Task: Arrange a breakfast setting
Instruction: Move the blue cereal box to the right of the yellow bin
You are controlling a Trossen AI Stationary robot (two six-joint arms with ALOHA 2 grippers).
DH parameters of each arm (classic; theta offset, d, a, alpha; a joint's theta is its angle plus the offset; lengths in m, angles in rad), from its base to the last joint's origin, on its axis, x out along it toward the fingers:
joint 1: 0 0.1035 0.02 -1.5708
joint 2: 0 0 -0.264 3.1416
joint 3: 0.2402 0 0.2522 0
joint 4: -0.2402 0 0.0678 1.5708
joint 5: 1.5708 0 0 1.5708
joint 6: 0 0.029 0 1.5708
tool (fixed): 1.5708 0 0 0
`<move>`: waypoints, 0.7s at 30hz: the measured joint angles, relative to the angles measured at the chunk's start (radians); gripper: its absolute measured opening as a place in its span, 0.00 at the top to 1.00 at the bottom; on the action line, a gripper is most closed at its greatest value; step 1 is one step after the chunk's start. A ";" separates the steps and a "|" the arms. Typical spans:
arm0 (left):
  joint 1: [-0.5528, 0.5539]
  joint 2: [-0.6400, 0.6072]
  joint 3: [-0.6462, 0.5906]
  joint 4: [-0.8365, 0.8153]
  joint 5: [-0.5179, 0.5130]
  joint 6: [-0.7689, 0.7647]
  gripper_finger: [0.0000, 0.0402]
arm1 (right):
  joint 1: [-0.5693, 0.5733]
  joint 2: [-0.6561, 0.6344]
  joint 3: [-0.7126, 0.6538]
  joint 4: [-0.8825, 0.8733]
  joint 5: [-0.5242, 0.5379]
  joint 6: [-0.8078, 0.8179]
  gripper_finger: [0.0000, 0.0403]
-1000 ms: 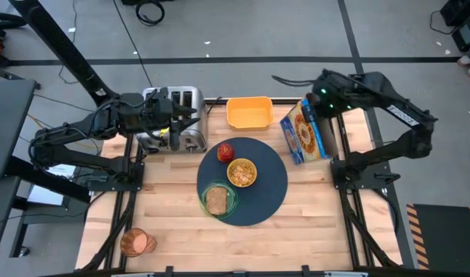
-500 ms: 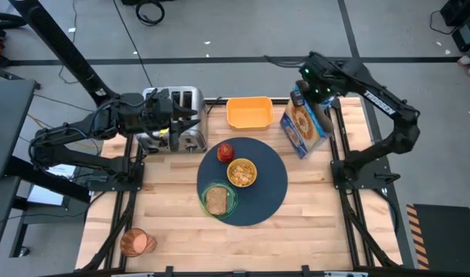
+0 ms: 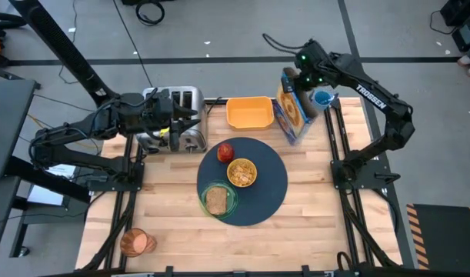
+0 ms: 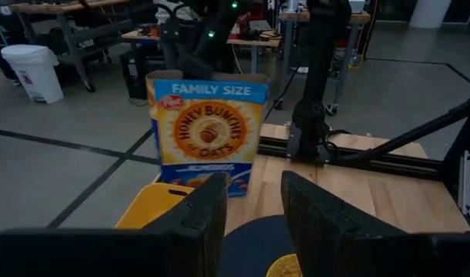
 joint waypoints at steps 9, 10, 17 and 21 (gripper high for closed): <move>0.000 0.000 0.000 0.002 0.000 -0.015 0.67 | -0.020 -0.001 0.000 0.032 0.008 0.004 0.88; 0.000 0.000 0.000 0.001 0.000 -0.019 0.67 | -0.020 -0.001 0.000 0.032 0.008 0.004 0.85; 0.000 0.000 0.000 0.001 0.000 -0.020 0.67 | -0.017 -0.001 0.000 0.031 0.002 0.004 0.70; 0.000 0.000 0.000 0.001 0.000 -0.019 0.67 | -0.012 -0.002 0.000 0.020 0.004 0.005 0.69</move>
